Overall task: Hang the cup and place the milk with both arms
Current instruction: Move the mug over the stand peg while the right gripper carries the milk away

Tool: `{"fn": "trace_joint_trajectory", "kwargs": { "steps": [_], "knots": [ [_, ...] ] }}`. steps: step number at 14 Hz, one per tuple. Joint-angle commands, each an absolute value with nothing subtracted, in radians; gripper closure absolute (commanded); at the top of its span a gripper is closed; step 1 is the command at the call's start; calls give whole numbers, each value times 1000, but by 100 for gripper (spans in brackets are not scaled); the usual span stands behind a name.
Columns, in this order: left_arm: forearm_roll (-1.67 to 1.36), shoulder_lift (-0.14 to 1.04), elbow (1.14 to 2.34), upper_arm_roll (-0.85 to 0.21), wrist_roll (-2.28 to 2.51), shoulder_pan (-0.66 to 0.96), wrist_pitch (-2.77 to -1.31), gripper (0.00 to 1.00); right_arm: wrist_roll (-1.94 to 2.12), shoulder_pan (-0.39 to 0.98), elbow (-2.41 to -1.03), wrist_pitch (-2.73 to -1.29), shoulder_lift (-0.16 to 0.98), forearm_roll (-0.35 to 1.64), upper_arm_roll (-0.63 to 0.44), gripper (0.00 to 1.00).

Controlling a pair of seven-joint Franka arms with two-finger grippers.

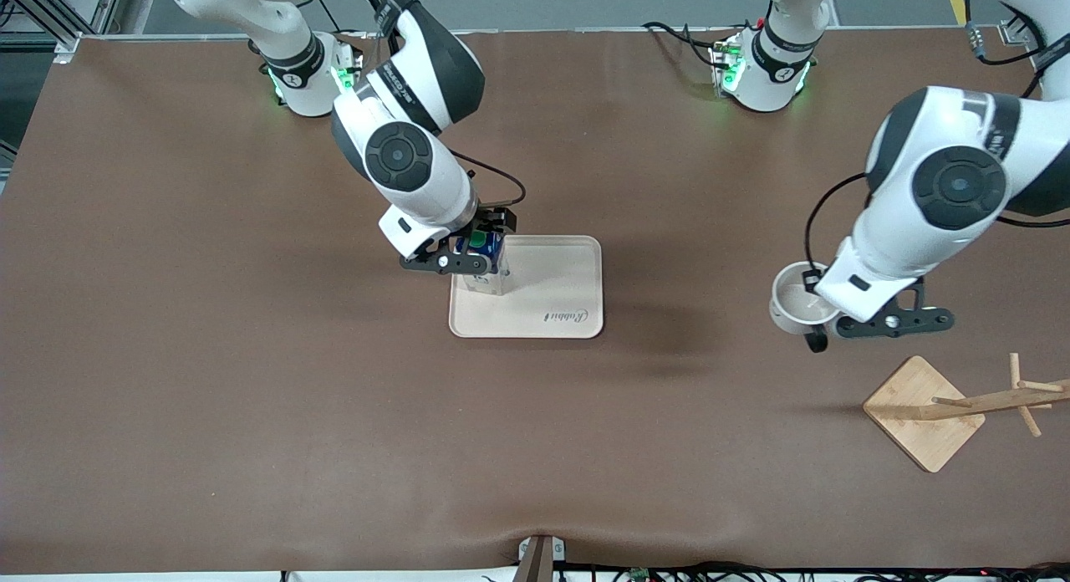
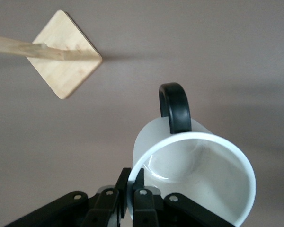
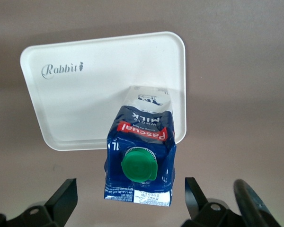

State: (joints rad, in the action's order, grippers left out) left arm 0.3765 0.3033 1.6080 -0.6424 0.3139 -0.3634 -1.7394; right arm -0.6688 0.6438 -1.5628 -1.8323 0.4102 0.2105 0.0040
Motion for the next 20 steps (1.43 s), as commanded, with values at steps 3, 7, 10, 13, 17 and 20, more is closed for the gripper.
{"fn": "trace_joint_trajectory", "kwargs": {
  "steps": [3, 7, 10, 13, 17, 20],
  "knots": [
    [265, 258, 1543, -647, 33, -517, -1724, 100, -704, 664, -1592, -1861, 416, 186, -8, 0],
    [261, 270, 1484, -643, -5, -580, -1724, 100, -710, 680, -1594, -1881, 440, 150, -8, 0],
    [256, 290, 1473, -643, -73, -629, -1732, 100, -715, 684, -1615, -1905, 446, 147, -8, 0],
    [241, 328, 1439, -643, -129, -684, -1743, 100, -726, 695, -1651, -1973, 448, 147, -8, 0],
    [179, 347, 1410, -640, -118, -690, -1802, 100, -727, 684, -1646, -1956, 446, 152, -6, 81],
    [181, 379, 1410, -638, -126, -699, -1864, 100, -719, 666, -1599, -1893, 437, 159, -9, 83]
  ]
}}
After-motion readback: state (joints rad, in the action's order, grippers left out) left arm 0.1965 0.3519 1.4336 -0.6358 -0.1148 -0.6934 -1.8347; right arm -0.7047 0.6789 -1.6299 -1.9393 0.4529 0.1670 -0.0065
